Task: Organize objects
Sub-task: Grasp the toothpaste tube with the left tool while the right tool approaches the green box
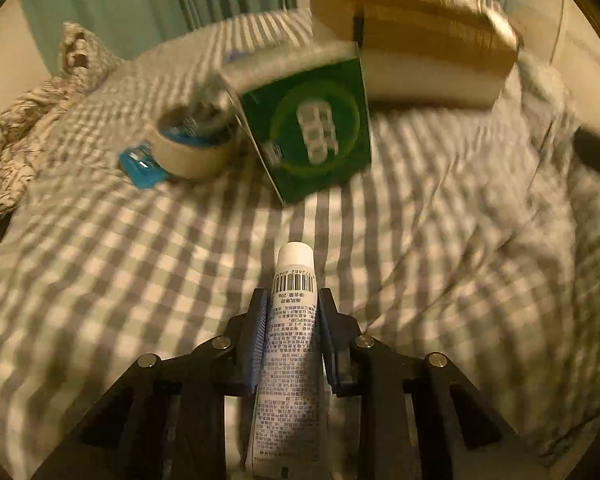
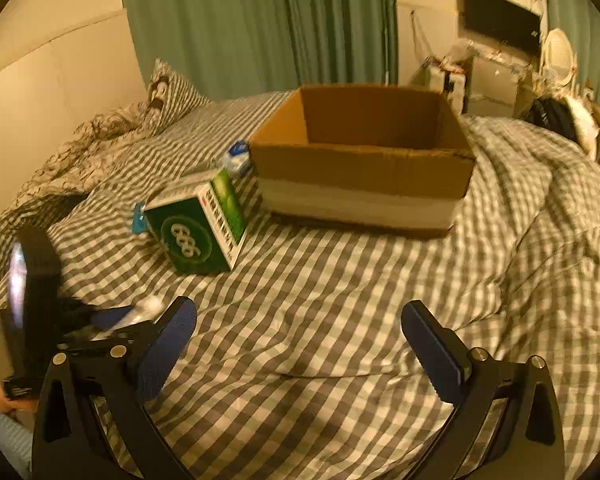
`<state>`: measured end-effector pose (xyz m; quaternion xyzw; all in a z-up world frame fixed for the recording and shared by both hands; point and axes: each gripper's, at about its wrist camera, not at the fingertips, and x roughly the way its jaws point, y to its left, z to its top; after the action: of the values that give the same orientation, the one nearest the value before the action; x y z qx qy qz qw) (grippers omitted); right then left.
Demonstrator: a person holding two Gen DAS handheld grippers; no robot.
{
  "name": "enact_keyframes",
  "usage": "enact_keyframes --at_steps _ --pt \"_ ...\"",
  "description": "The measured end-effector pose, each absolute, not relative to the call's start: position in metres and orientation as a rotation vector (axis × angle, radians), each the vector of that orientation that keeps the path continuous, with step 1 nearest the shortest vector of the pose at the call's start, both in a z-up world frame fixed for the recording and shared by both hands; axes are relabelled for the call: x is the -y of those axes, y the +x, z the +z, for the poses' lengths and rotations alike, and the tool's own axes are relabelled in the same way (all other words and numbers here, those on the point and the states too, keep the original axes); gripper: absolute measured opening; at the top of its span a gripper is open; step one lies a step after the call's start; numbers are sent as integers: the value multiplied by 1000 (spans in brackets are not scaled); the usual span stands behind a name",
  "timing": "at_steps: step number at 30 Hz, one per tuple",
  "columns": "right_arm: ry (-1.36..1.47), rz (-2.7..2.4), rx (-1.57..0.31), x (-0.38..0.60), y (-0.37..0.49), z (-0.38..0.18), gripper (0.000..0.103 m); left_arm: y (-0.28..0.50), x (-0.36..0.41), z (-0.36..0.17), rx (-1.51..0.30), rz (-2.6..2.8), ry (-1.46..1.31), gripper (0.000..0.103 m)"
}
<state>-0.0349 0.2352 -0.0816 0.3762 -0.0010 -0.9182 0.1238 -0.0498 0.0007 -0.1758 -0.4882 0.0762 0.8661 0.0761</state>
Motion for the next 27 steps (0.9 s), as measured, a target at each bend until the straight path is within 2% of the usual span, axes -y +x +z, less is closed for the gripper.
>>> enact_keyframes --at_steps 3,10,19,27 --pt "1050 -2697 -14 -232 -32 -71 103 -39 11 -136 -107 2655 -1365 25" --pt "979 -2657 -112 -182 -43 -62 103 -63 44 -89 -127 2842 -1252 25" --pt "1062 -2621 -178 -96 -93 -101 103 -103 82 -96 -82 2911 -1243 25" --pt "1115 -2656 -207 -73 -129 -124 102 -107 97 -107 -20 2885 -1251 25"
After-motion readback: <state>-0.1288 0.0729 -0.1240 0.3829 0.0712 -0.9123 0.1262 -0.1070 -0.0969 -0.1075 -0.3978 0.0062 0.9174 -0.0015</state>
